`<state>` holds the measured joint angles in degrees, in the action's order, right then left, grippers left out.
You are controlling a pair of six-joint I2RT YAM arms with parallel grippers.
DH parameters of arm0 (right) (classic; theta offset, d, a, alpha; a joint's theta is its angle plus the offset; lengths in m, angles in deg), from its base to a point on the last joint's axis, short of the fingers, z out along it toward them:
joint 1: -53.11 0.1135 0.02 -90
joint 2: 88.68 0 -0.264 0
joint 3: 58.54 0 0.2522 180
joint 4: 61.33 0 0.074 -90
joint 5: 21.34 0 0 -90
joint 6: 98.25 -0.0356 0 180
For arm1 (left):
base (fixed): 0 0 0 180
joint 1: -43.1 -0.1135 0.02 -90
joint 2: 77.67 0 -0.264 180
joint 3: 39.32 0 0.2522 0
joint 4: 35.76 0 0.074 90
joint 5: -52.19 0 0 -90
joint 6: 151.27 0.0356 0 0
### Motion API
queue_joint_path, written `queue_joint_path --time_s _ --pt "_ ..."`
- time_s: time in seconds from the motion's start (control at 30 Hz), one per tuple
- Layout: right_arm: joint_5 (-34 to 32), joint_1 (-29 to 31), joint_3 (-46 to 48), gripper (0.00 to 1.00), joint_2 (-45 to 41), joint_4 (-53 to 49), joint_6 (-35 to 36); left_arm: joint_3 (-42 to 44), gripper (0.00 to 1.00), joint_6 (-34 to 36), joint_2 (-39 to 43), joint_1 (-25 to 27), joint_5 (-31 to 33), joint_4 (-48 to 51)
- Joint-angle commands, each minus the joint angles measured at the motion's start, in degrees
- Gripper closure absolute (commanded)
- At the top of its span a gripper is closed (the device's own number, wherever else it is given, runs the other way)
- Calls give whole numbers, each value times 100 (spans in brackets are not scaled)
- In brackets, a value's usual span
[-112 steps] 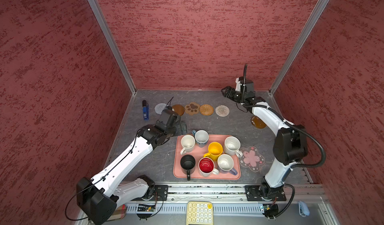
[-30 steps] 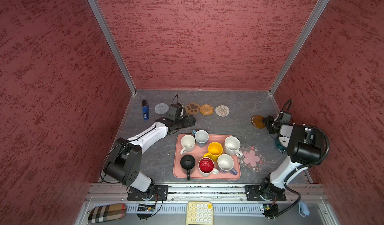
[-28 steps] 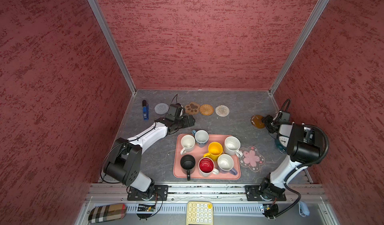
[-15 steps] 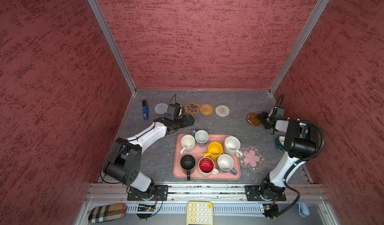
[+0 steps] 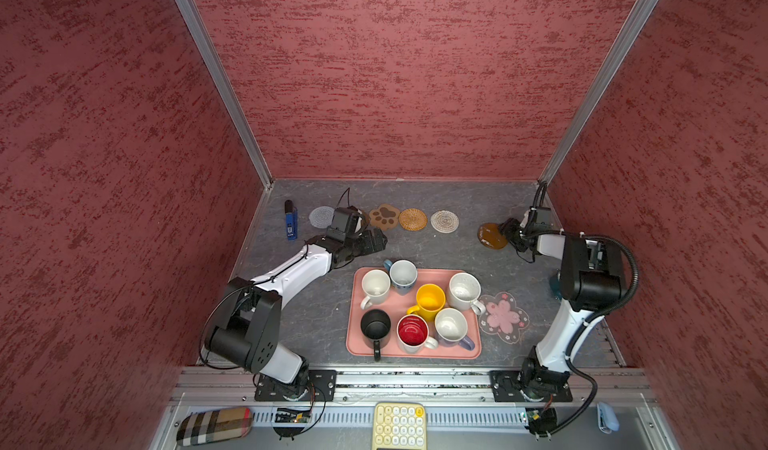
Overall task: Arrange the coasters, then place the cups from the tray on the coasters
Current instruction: 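Push the glossy brown coaster with the right gripper toward the coaster row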
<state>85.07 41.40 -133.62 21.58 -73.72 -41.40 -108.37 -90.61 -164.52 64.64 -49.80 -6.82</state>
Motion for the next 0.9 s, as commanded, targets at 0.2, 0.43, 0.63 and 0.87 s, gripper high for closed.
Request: queue_joint_path --time_s 0.2,0.43,0.63,0.87 --pt "29 8 235 36 -277 -530 88 71 0 -25 180 -42 -85 -96" --pt "222 -39 651 35 -639 -532 137 80 0 -19 206 -46 -110 -86" --pt "415 -31 919 35 -778 -375 85 88 0 -38 198 -49 -145 -110" --pt "580 0 947 41 -550 -98 -86 94 0 -28 203 -58 -109 -80"
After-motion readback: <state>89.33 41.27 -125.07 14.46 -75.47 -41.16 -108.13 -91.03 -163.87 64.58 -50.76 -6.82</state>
